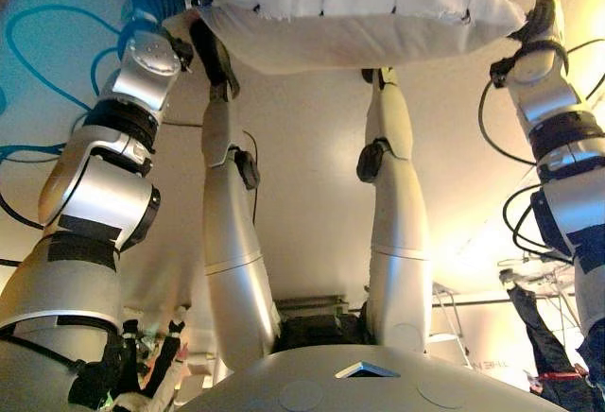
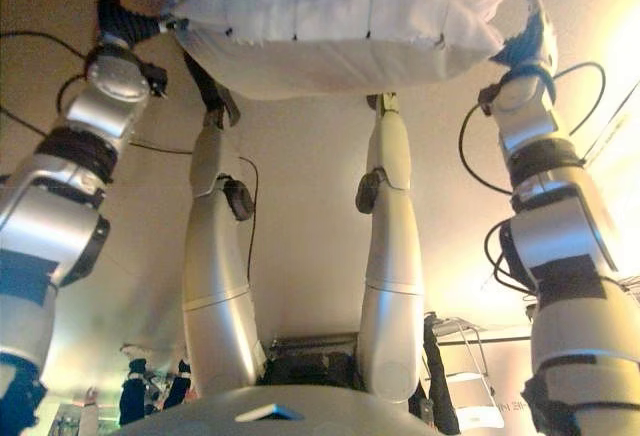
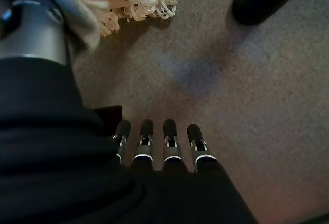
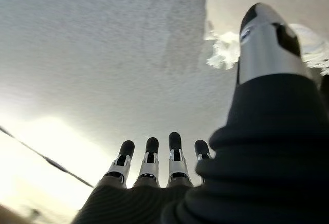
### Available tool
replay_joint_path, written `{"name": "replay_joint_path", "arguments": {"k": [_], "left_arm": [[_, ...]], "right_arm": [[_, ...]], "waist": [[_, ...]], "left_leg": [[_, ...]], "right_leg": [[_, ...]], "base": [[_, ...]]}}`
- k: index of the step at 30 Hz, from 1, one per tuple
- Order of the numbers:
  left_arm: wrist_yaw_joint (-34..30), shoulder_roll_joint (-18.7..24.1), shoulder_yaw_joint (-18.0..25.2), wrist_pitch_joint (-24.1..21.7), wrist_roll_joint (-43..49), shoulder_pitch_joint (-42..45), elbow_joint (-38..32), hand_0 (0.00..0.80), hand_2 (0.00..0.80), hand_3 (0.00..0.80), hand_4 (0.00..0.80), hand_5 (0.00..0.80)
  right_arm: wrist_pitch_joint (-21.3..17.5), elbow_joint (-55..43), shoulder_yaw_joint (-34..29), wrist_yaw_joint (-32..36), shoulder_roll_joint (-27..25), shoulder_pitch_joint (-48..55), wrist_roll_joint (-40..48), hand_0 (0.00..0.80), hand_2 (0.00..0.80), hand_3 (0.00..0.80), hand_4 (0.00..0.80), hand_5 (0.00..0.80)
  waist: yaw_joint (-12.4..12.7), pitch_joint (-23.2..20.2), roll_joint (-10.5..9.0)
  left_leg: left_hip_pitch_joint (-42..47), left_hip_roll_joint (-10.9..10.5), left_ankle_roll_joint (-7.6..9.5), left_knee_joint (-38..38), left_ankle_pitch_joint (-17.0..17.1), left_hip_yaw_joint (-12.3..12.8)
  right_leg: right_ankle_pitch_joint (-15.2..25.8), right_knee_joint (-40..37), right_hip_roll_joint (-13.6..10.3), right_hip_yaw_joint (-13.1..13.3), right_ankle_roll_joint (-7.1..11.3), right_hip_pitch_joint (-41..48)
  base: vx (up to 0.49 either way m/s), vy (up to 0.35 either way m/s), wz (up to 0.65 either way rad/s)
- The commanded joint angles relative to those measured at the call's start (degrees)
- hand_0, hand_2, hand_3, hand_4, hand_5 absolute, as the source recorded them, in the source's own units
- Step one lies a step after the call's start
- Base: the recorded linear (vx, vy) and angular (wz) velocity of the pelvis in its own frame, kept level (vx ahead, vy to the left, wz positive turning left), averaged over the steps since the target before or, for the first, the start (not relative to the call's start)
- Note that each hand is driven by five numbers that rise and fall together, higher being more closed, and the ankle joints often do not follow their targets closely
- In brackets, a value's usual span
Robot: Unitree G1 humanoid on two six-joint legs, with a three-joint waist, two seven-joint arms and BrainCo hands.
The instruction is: Pick up the cushion and take it to the sofa
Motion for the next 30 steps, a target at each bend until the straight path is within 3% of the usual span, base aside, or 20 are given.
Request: {"name": "replay_joint_path", "arguments": {"k": [1, 4, 9, 11, 17, 18, 19, 20, 21, 23, 24, 25, 26, 27, 28, 30], "left_arm": [[-2.3, 1.4, -0.5, 1.5, 1.4, 0.4, 1.7, 0.000, 0.000, 0.000, 0.000, 0.000], [-2.0, 1.3, -2.3, 2.2, 0.3, -1.8, 1.0, 0.000, 0.000, 0.000, 0.000, 0.000], [-2.7, 1.0, -3.8, 2.6, -1.1, -4.1, -0.6, 0.000, 0.000, 0.000, 0.000, 0.000], [-4.3, 1.3, -5.1, 0.7, -1.9, -4.5, -2.5, 0.000, 0.000, 0.000, 0.000, 0.000], [-17.8, 0.6, -10.6, -6.9, 0.2, -6.0, -13.9, 0.000, 0.000, 0.000, 0.000, 0.000], [-21.1, 0.3, -12.1, -6.3, -1.3, -6.0, -17.7, 0.047, 0.047, 0.047, 0.047, 0.047], [-24.1, 0.2, -13.2, -6.6, -3.1, -6.1, -20.5, 0.235, 0.235, 0.235, 0.235, 0.235], [-27.1, -0.1, -13.7, -6.6, -5.9, -5.7, -22.7, 0.474, 0.474, 0.474, 0.474, 0.474], [-31.2, -0.2, -13.7, -7.2, -9.0, -5.7, -24.1, 0.781, 0.781, 0.781, 0.781, 0.781], [-36.5, -1.3, -13.5, -7.2, -11.2, -4.9, -28.4, 0.800, 0.800, 0.800, 0.800, 0.800], [-39.8, -2.2, -13.6, -11.0, -12.8, -4.6, -29.3, 0.800, 0.800, 0.800, 0.800, 0.800], [-43.1, -3.6, -13.5, -12.0, -15.0, -4.9, -28.5, 0.800, 0.800, 0.800, 0.800, 0.800], [-48.6, -3.9, -13.2, -14.1, -22.5, -4.9, -28.3, 0.800, 0.800, 0.800, 0.800, 0.800], [-49.6, -3.7, -12.8, -5.5, -22.6, -5.1, -28.6, 0.800, 0.800, 0.800, 0.800, 0.800], [-50.8, -3.1, -12.1, -9.2, -21.1, -4.0, -28.7, 0.800, 0.800, 0.800, 0.800, 0.800], [-53.7, -1.8, -11.6, -11.0, -24.7, -1.9, -29.7, 0.800, 0.800, 0.800, 0.800, 0.800]], "right_arm": [[-2.5, 0.8, 4.9, 0.4, -5.2, -1.7, -1.4, 0.000, 0.000, 0.000, 0.000, 0.000], [-4.7, 0.2, 7.7, 0.9, -4.9, -4.4, -3.8, 0.000, 0.000, 0.000, 0.000, 0.000], [-15.6, -2.5, 12.9, 0.6, -4.4, -7.7, -10.7, 0.000, 0.000, 0.000, 0.000, 0.000], [-19.5, -7.0, 15.5, -1.1, -4.7, -10.0, -12.6, 0.000, 0.000, 0.000, 0.000, 0.000], [-20.1, -20.6, 20.2, 1.3, -5.0, -13.8, -15.7, 0.000, 0.000, 0.000, 0.000, 0.000], [-19.1, -24.0, 20.7, 2.3, -5.4, -13.9, -15.1, 0.000, 0.000, 0.000, 0.000, 0.000], [-18.7, -26.7, 21.0, 3.2, -5.8, -13.8, -14.1, 0.000, 0.000, 0.000, 0.000, 0.000], [-18.2, -28.7, 20.9, 4.1, -6.1, -13.3, -13.6, 0.000, 0.000, 0.000, 0.000, 0.000], [-18.6, -29.9, 20.8, 5.2, -6.3, -13.5, -12.8, 0.000, 0.000, 0.000, 0.000, 0.000], [-18.2, -32.8, 19.7, 8.4, -6.0, -12.5, -11.8, 0.000, 0.000, 0.000, 0.000, 0.000], [-18.7, -33.4, 18.9, 10.4, -5.3, -12.0, -12.0, 0.000, 0.000, 0.000, 0.000, 0.000], [-19.9, -32.8, 18.3, 12.2, -3.8, -12.2, -11.5, 0.169, 0.169, 0.169, 0.169, 0.169], [-20.7, -32.7, 18.5, 13.3, -3.3, -12.3, -9.9, 0.486, 0.486, 0.486, 0.486, 0.486], [-21.3, -33.7, 18.7, 14.2, -3.6, -12.5, -7.9, 0.800, 0.800, 0.800, 0.800, 0.800], [-22.0, -35.7, 17.9, 14.2, -3.8, -11.1, -7.5, 0.800, 0.800, 0.800, 0.800, 0.800], [-22.4, -38.4, 16.9, 14.4, -4.7, -9.3, -8.1, 0.800, 0.800, 0.800, 0.800, 0.800]], "waist": [[-0.5, 0.5, 2.10], [-0.3, 0.5, 2.50], [0.0, 0.5, 3.35], [0.1, 0.5, 3.73], [0.0, 0.5, 4.39], [0.0, 0.5, 4.61], [-0.1, 0.5, 4.73], [0.0, 0.5, 4.76], [-0.1, 0.5, 4.84], [-0.2, 0.5, 4.83], [-0.2, 0.5, 4.62], [-0.3, 0.5, 4.19], [-0.3, 0.5, 4.07], [-0.3, 0.5, 4.08], [-0.5, 0.5, 3.75], [-0.4, 0.5, 3.52]], "left_leg": [[-4.3, 1.9, 0.77, 5.4, -6.6, -2.6], [-6.5, 1.7, 0.80, 6.0, -6.7, -3.2], [-8.6, 1.1, 0.72, 5.6, -6.2, -3.7], [-9.1, 0.6, 0.45, 5.2, -6.0, -3.9], [-10.3, 0.1, 0.22, 4.3, -5.3, -3.5], [-10.3, 0.1, 0.31, 4.2, -5.2, -3.3], [-10.5, 0.1, 0.34, 4.4, -5.2, -3.2], [-10.3, 0.2, 0.34, 4.8, -5.5, -3.1], [-11.0, 0.2, 0.42, 5.3, -5.3, -3.2], [-11.5, 0.2, 0.50, 6.2, -5.6, -3.3], [-11.7, 0.2, 0.51, 6.8, -5.7, -3.4], [-11.8, 0.3, 0.47, 7.4, -6.0, -3.7], [-11.2, 0.5, 0.32, 7.4, -6.3, -3.8], [-11.6, 0.5, 0.25, 7.5, -6.1, -4.0], [-11.7, 0.5, 0.18, 7.8, -6.0, -4.2], [-11.4, 0.4, -0.04, 7.8, -5.9, -4.6]], "right_leg": [[-7.6, 7.3, -4.6, 4.8, 6.30, -4.6], [-7.6, 8.1, -5.0, 5.0, 6.59, -7.0], [-7.6, 8.4, -5.2, 5.5, 7.00, -9.3], [-7.3, 7.8, -5.1, 5.7, 7.29, -9.9], [-7.0, 7.1, -4.7, 6.2, 7.65, -11.1], [-6.9, 7.1, -4.8, 6.3, 7.72, -11.2], [-6.9, 7.2, -4.9, 6.4, 7.75, -11.4], [-7.0, 7.4, -4.9, 6.5, 7.78, -11.1], [-6.8, 7.8, -5.0, 6.7, 7.79, -11.7], [-6.8, 8.4, -5.2, 7.0, 7.77, -12.1], [-6.9, 8.8, -5.3, 7.0, 7.78, -12.1], [-7.2, 9.7, -5.5, 6.9, 7.77, -12.0], [-7.4, 9.6, -5.5, 6.8, 7.67, -11.4], [-7.2, 9.4, -5.6, 7.0, 7.61, -11.7], [-7.2, 9.9, -5.7, 6.9, 7.70, -11.7], [-7.1, 9.6, -5.5, 6.8, 7.73, -11.0]], "base": [[0.017, -0.003, 0.05], [0.002, -0.003, 0.01], [0.009, 0.002, 0.04], [0.018, 0.011, 0.11], [0.012, 0.043, 0.07], [-0.009, 0.061, 0.08], [0.011, 0.056, 0.09], [-0.006, 0.046, 0.09], [-0.009, 0.031, 0.11], [-0.022, 0.016, 0.15], [-0.027, 0.002, 0.17], [-0.013, -0.003, 0.11], [-0.022, 0.001, 0.04], [0.000, 0.000, 0.00], [-0.034, 0.004, 0.00], [0.000, 0.000, 0.00]]}}
